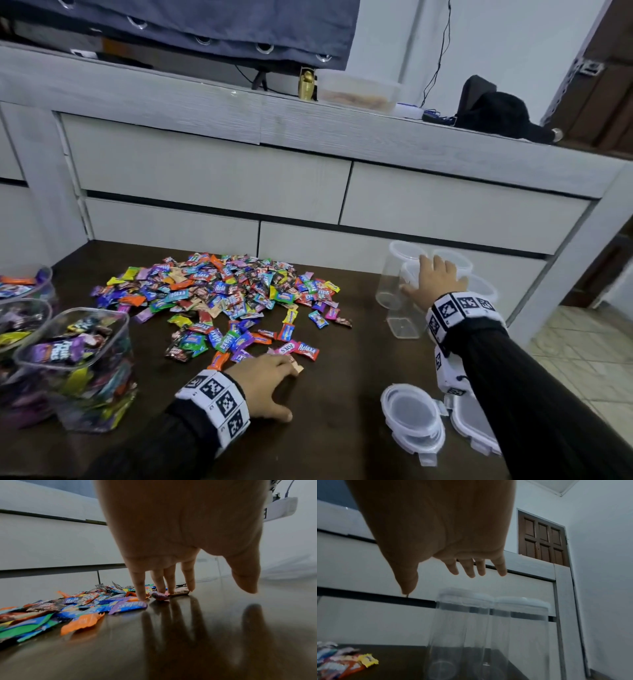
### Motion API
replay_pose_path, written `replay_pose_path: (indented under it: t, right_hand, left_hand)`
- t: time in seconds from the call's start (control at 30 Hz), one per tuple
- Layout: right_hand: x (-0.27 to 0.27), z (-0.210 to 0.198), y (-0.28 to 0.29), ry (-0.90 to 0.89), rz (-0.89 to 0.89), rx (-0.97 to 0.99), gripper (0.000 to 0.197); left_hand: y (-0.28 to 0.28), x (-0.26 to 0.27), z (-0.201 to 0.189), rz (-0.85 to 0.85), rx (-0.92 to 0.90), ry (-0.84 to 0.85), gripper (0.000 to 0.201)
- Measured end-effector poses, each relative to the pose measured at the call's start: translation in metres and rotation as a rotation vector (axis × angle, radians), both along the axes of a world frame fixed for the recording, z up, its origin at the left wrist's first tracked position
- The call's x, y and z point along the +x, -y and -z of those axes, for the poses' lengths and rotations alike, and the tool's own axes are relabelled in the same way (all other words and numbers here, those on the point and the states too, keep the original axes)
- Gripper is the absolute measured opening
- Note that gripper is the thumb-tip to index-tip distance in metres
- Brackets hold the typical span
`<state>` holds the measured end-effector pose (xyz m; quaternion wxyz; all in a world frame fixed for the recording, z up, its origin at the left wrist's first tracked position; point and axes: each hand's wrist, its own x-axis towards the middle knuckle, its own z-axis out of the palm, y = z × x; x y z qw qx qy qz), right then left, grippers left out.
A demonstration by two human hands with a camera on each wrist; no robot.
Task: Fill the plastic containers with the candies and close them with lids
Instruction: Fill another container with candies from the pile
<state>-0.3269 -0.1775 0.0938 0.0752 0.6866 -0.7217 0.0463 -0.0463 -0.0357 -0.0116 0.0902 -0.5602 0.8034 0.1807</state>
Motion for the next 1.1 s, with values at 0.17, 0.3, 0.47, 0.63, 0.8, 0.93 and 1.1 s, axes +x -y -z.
replay_pose_path:
  t: [0.17,0.3,0.47,0.63,0.8,0.93,1.1]
  right_hand:
    - [-0.005,0.020,0.009,-0.172,0.060,0.066,0.081]
    - [0.003,0.024,0.005,-0.176,0.010,-0.032,0.083]
    - [0.016,0.021,0.001,-0.025,-0.096,-0.056,0.068]
    - [0.027,0.020,-0.006,0.076,-0.225,0.007,0.065]
    - [0.042,0.019,-0.036,0.090,-0.494,0.026,0.062]
    - [0.059,0.017,-0.072,0.089,-0.643,0.051,0.066]
    - [0.086,0.016,-0.109,0.108,-0.851,0.051,0.065]
  left_hand:
    - [0.000,0.006,0.010,0.010,0.004,-0.033,0.081]
    - [0.001,0.013,0.016,0.018,-0.011,-0.064,0.082]
    - [0.004,0.014,0.020,0.033,-0.034,-0.052,0.083]
    - [0.004,0.015,0.021,0.036,-0.032,-0.043,0.083]
    - [0.003,0.015,0.020,0.021,-0.053,-0.071,0.083]
    - [0.002,0.021,0.019,-0.057,-0.087,-0.172,0.097]
    - [-0.001,0.034,0.006,-0.174,-0.142,-0.535,0.116]
